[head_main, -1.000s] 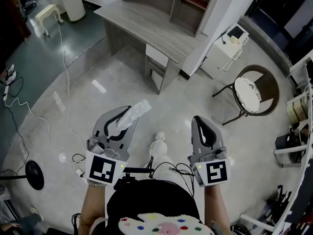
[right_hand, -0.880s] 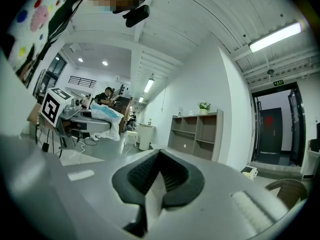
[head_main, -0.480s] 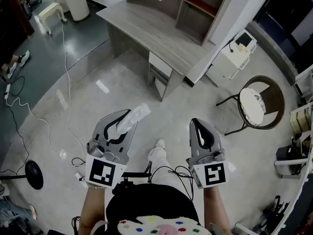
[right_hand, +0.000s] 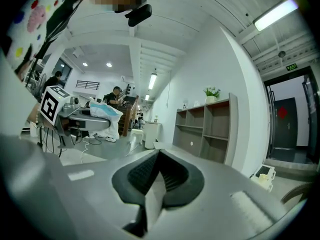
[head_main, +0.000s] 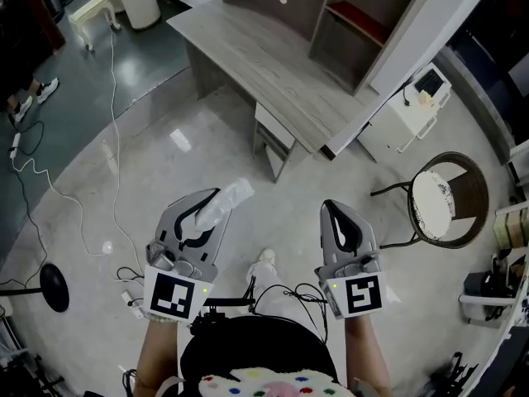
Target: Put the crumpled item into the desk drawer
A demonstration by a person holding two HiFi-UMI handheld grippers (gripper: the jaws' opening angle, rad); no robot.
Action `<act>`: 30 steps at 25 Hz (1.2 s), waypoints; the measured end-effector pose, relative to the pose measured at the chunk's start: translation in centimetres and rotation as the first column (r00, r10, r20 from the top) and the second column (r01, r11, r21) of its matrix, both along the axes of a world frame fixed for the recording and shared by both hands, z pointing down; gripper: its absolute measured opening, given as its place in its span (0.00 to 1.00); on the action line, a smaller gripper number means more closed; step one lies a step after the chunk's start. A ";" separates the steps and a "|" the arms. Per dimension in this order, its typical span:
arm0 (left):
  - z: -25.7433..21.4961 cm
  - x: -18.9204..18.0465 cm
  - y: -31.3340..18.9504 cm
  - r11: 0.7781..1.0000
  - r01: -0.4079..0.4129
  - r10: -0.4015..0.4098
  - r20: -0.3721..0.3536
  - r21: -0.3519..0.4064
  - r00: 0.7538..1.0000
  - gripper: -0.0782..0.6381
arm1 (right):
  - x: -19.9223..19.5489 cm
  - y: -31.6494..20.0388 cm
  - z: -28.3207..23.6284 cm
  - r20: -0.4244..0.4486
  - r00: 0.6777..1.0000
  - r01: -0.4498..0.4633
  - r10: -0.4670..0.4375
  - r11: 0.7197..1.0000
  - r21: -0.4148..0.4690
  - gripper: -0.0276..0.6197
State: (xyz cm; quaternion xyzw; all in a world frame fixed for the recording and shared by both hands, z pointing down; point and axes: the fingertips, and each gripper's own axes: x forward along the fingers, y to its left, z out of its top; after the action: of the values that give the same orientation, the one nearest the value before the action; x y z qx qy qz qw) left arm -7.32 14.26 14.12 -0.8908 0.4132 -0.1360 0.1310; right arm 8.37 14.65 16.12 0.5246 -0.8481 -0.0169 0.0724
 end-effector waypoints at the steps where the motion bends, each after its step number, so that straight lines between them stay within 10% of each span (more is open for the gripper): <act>1: 0.1 0.3 -0.9 1.000 0.006 -0.006 -0.001 -0.002 1.000 0.20 | 0.3 -1.0 0.1 -0.005 1.000 0.012 -0.012 1.000 -0.007 0.06; 30: 2.2 3.3 -11.2 0.996 0.052 -0.053 -0.010 -0.067 0.999 0.20 | 2.6 -12.3 2.6 0.058 0.994 0.092 -0.090 0.995 -0.040 0.06</act>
State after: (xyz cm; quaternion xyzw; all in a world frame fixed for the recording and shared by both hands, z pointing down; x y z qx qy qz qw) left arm -4.04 3.03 16.28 -0.8843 0.4325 -0.1478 0.0952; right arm 10.94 2.36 18.72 0.4839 -0.8730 0.0128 0.0587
